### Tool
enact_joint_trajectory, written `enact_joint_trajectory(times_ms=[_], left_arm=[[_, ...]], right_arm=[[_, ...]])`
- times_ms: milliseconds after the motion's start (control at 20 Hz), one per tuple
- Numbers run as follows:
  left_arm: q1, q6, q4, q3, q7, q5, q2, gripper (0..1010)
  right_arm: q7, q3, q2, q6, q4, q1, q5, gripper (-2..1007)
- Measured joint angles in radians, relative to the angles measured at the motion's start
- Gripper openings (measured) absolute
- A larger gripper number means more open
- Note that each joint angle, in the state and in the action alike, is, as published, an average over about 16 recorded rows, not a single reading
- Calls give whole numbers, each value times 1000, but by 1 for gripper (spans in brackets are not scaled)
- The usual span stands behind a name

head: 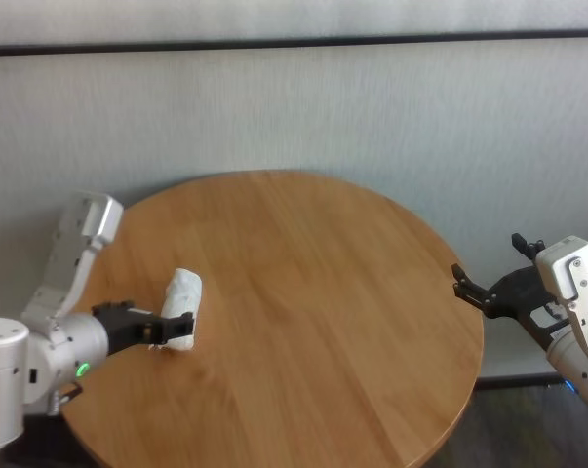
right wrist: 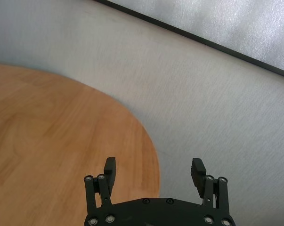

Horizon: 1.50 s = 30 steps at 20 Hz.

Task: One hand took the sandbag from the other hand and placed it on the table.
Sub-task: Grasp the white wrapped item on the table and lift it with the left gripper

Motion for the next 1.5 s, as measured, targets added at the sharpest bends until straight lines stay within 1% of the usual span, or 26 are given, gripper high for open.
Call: enact_joint_trajectory(times_ms=[100, 250, 450, 700, 900, 1200, 1500], left_arm=[[-7, -6, 9, 11, 11, 19, -17, 1002], [-22, -23, 31, 31, 19, 51, -35, 1002], [-49, -45, 75, 56, 26, 91, -55, 1002], [-80, -54, 136, 74, 37, 131, -81, 1002], [-98, -44, 178, 77, 46, 148, -102, 1002], [-109, -23, 213, 71, 55, 159, -129, 1002], [-117, -27, 246, 69, 59, 178, -146, 1002]], right_arm=[[0, 0, 0, 0, 0, 0, 0, 1003], [0, 0, 0, 0, 0, 0, 0, 1003], [0, 0, 0, 0, 0, 0, 0, 1003], [0, 0, 0, 0, 0, 0, 0, 1003], [0, 0, 0, 0, 0, 0, 0, 1003], [0, 0, 0, 0, 0, 0, 0, 1003], [0, 0, 0, 0, 0, 0, 0, 1003]])
